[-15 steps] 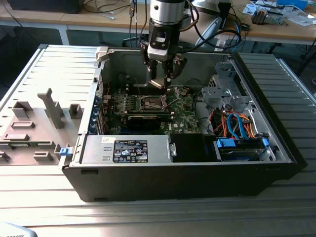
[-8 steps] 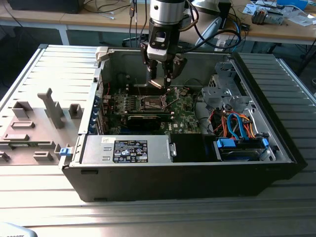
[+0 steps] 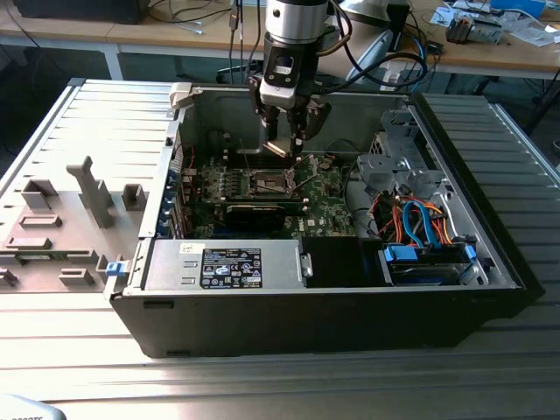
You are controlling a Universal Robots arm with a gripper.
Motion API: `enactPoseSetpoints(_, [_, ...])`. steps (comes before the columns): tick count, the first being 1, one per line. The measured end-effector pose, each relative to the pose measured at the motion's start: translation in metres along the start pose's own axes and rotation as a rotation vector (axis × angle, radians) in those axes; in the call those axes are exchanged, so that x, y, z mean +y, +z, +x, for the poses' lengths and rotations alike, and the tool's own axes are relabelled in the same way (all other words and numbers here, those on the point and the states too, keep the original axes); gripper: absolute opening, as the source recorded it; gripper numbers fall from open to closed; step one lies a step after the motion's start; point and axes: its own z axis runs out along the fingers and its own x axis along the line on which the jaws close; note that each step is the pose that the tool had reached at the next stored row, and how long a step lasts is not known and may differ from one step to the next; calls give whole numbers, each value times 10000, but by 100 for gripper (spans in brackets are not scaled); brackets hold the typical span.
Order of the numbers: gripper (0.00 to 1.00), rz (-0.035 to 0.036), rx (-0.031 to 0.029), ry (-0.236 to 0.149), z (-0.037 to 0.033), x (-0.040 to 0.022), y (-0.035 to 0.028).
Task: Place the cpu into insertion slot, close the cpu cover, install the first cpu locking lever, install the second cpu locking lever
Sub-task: 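Place the cpu into insertion slot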
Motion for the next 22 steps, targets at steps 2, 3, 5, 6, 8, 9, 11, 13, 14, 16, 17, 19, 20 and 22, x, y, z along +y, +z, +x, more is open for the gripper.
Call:
enactPoseSetpoints(2, [55, 5, -2, 32, 0, 0, 0])
enactPoseSetpoints(3, [55, 7, -3, 50, 0, 0, 0])
enactPoseSetpoints(5, [55, 10, -5, 71, 0, 0, 1])
enactPoseSetpoints(6, [55, 12, -6, 86, 0, 0, 1])
enactPoseSetpoints(8, [55, 16, -8, 114, 0, 0, 1])
enactPoseSetpoints(9, [55, 18, -9, 127, 0, 0, 1])
enactPoseSetpoints(11, [55, 21, -10, 154, 0, 0, 1])
enactPoseSetpoints(13, [55, 24, -11, 182, 0, 0, 2])
enactPoseSetpoints(14, [55, 26, -12, 202, 0, 0, 2])
enactPoseSetpoints(16, [55, 30, -13, 229, 0, 0, 2])
enactPoseSetpoints(17, [55, 32, -14, 247, 0, 0, 2])
enactPoseSetpoints(19, [55, 37, -15, 296, 0, 0, 3])
enactPoseSetpoints(20, [55, 40, -16, 316, 0, 0, 3])
enactPoseSetpoints(22, [55, 43, -18, 338, 0, 0, 3])
